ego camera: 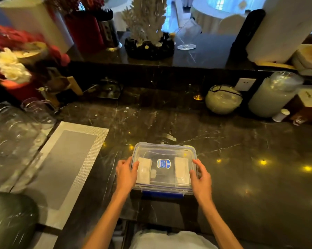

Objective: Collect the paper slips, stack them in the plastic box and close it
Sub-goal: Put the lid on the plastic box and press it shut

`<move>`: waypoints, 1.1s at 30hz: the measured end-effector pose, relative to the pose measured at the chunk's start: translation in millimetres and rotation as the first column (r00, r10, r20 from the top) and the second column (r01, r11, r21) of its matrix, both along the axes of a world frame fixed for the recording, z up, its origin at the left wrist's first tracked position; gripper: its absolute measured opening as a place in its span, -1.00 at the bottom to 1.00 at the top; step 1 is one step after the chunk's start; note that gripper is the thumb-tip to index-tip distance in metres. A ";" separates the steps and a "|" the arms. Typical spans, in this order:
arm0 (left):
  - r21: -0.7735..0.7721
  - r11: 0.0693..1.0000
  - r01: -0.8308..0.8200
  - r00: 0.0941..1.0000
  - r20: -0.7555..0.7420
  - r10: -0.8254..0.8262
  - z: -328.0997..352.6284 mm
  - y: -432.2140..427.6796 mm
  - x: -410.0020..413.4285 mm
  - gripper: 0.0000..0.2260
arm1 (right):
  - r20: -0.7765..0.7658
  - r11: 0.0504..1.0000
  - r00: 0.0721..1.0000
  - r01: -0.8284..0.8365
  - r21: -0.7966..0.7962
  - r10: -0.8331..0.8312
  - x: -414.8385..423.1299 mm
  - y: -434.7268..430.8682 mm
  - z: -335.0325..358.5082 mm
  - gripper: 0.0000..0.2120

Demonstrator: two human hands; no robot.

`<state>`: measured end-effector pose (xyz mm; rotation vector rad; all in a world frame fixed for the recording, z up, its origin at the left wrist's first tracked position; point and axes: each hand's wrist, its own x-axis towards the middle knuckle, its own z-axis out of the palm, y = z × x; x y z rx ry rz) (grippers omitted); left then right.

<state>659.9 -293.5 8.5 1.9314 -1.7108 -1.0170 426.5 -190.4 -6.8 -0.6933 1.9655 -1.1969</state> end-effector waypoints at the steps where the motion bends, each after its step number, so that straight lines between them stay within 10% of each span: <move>1: 0.008 1.000 0.015 1.000 0.020 -0.016 -1.2 -0.3 0.5 -0.63 | -0.019 1.000 1.000 0.009 0.009 -0.009 1.8 1.6 -0.2 -0.61; 33: 0.153 0.969 0.193 0.976 -0.128 -0.174 -16.3 -28.3 22.1 -0.75 | -0.333 0.976 0.929 0.201 0.088 -0.161 44.5 -5.4 -12.4 -0.60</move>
